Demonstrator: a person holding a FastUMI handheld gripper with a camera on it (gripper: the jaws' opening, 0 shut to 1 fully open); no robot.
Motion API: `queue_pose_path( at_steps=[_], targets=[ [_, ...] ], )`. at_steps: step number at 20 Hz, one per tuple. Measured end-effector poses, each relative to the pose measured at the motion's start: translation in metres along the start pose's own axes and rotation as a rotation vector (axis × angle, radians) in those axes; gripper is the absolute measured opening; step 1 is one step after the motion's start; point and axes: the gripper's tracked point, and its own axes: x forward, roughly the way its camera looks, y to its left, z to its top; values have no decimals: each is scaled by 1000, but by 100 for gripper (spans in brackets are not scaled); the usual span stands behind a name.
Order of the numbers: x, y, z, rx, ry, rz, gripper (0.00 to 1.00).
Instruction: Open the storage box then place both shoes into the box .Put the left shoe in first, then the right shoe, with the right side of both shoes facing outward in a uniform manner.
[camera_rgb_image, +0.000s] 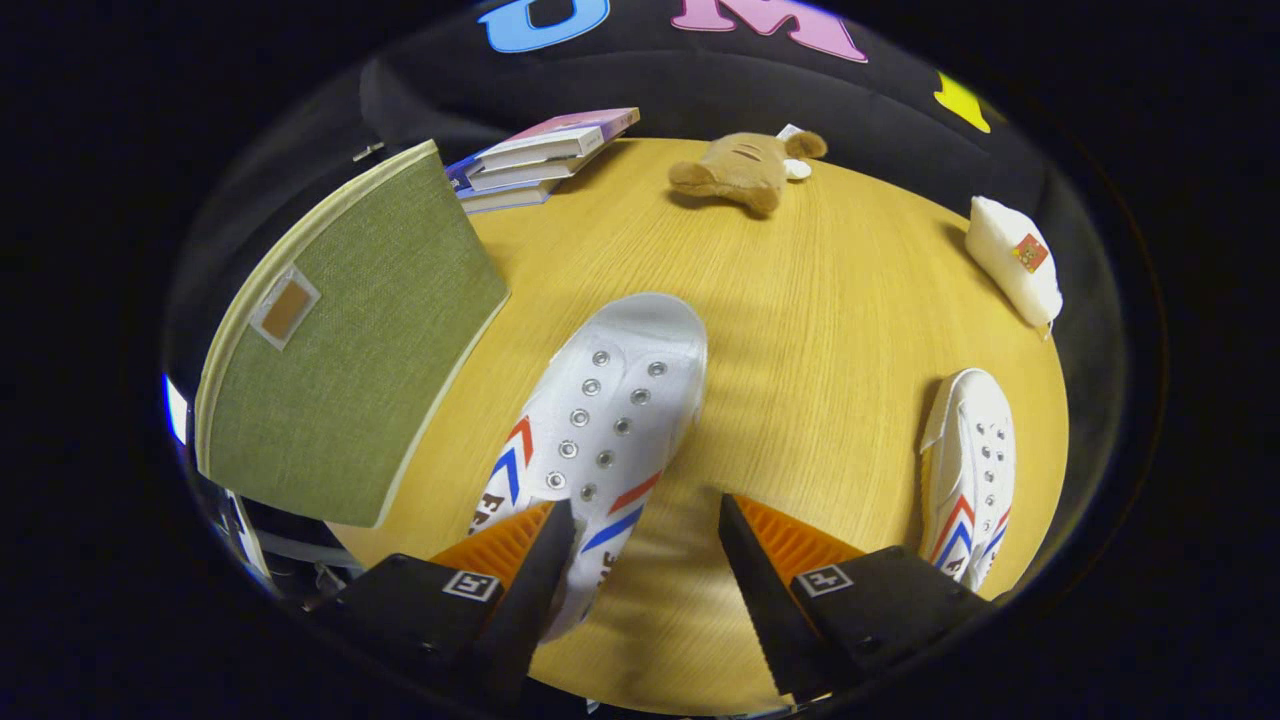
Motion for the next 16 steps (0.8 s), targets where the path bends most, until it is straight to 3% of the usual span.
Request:
queue_pose_path(
  at_steps=[2, 5, 7, 10, 16],
  targets=[
    [2, 8, 0, 11, -1, 50, 76],
    [4, 16, -1, 47, 11, 83, 41],
    [3, 15, -2, 76, 32, 82, 36],
    [3, 13, -2, 180, 50, 74, 13],
    [-9, 10, 7, 262, 44, 71, 5]
  ],
)
